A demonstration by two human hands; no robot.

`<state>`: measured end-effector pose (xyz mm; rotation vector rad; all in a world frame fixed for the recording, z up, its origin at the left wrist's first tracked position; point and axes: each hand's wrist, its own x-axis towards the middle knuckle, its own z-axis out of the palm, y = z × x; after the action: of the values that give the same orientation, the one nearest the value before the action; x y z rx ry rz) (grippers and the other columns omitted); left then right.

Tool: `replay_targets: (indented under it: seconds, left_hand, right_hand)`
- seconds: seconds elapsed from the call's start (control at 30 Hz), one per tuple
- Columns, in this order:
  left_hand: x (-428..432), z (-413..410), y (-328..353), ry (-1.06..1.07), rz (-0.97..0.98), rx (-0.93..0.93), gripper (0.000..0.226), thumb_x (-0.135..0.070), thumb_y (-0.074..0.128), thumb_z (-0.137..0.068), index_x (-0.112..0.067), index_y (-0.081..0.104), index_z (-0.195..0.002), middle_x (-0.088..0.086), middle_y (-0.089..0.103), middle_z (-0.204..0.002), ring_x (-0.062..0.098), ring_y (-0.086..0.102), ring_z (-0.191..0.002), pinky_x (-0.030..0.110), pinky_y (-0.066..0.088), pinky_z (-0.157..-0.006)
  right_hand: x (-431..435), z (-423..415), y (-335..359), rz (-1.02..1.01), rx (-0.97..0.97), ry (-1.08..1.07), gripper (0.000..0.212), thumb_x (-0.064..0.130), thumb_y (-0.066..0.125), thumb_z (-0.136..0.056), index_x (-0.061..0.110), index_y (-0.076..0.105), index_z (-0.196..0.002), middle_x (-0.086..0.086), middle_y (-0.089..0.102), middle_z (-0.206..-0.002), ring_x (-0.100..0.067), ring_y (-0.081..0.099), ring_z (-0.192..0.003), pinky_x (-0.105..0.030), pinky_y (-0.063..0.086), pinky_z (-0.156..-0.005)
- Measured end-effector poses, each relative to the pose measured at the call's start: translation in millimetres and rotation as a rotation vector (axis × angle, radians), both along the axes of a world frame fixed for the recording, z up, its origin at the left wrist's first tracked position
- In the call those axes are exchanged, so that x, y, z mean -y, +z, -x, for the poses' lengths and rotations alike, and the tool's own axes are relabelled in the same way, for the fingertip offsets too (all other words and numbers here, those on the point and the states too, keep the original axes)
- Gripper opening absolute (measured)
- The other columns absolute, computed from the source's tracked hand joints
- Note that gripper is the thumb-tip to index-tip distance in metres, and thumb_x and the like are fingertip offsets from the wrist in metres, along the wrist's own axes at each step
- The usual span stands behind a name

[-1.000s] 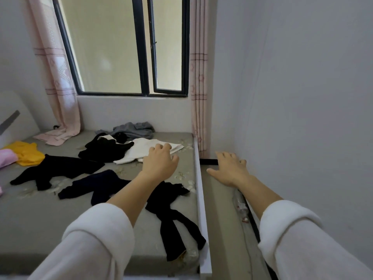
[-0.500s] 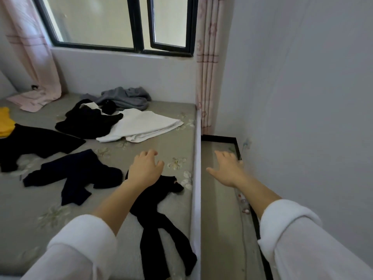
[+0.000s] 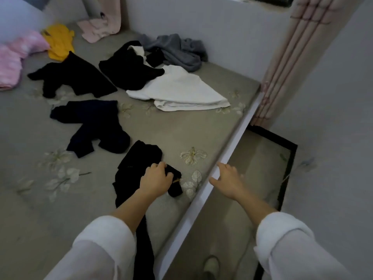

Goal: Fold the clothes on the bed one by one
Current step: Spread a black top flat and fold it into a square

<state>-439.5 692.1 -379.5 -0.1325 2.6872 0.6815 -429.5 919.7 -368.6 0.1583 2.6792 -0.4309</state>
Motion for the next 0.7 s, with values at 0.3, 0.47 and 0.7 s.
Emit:
replay_targets:
  seconds: [0.3,0.47,0.7]
  left_hand:
    - [-24,9,-75,0.344,-0.027,0.202,0.05,-0.036,0.044,-0.097,-0.013,0.037,-0.141,0.013,0.04,-0.141,0.029,0.038,-0.126,0.039,0.042,-0.099]
    - [15,12,-108,0.591,-0.039,0.156,0.05,-0.03,0.048,-0.096,-0.011,0.037,-0.141,0.017,0.037,-0.143,0.032,0.035,-0.127,0.041,0.04,-0.098]
    - [59,68,-148,0.819,0.031,-0.261,0.051,-0.015,0.056,-0.09,-0.009,0.04,-0.139,0.018,0.029,-0.148,0.033,0.026,-0.134,0.047,0.026,-0.11]
  right_hand:
    - [-24,84,-62,0.005,0.142,0.225,0.065,0.047,0.046,-0.093,0.016,0.027,-0.147,-0.005,0.034,-0.15,-0.026,0.029,-0.136,-0.048,0.027,-0.106]
    - [13,120,-96,0.019,0.245,0.382,0.067,0.045,0.046,-0.094,0.017,0.021,-0.15,-0.004,0.029,-0.154,-0.024,0.024,-0.14,-0.045,0.025,-0.11]
    - [77,176,-152,0.154,0.313,0.486,0.064,0.044,0.048,-0.094,0.016,0.026,-0.147,-0.006,0.034,-0.15,-0.024,0.029,-0.137,-0.044,0.028,-0.111]
